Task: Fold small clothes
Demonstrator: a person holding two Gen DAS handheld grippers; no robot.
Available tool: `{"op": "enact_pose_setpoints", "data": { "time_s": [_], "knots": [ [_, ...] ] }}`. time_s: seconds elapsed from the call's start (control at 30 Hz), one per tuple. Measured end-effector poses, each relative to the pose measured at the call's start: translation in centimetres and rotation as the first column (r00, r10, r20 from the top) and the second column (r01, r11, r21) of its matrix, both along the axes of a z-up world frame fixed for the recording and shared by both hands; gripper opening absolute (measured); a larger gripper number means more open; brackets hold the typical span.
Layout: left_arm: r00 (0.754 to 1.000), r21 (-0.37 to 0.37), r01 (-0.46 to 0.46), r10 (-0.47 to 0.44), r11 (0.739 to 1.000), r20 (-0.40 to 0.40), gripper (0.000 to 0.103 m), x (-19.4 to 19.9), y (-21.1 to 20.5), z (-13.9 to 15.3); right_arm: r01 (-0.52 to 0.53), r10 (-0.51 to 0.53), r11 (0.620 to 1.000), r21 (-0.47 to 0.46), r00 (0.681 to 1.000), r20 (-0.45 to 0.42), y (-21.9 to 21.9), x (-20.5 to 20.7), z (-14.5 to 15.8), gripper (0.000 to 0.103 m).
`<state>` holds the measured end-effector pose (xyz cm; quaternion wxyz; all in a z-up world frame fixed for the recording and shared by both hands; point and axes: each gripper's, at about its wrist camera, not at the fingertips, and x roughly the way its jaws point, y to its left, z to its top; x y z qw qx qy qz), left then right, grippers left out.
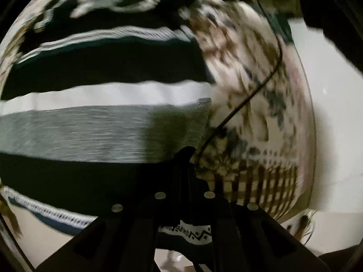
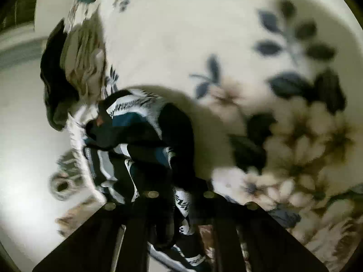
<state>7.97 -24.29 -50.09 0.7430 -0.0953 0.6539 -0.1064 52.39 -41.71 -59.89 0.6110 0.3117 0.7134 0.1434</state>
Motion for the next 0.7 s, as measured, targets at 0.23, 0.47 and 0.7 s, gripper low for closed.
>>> {"op": "enact_pose_setpoints", "data": {
  "time_s": [0.23,0.47,0.7],
  "knots": [
    [0.994,-0.108,-0.105,0.109,0.989,0.027,0.003,0.6,2.4,1.0,-0.057,0.064,0.988,-0.144,0.997,0.043,2.5,0.5,3.9,0.008],
    [0.943,-0.144,-0.306,0.320,0.941,0.090,0.002,0.2,9.7,4.9,-0.089,0.109,0.981,-0.174,0.988,0.111,4.3,0.6,7.7,0.007],
    [0.860,-0.146,-0.487,0.502,0.861,0.093,0.002,-1.5,20.8,6.7,-0.185,0.226,0.958,-0.220,0.957,0.183,13.2,2.3,15.1,0.007]
  ]
}}
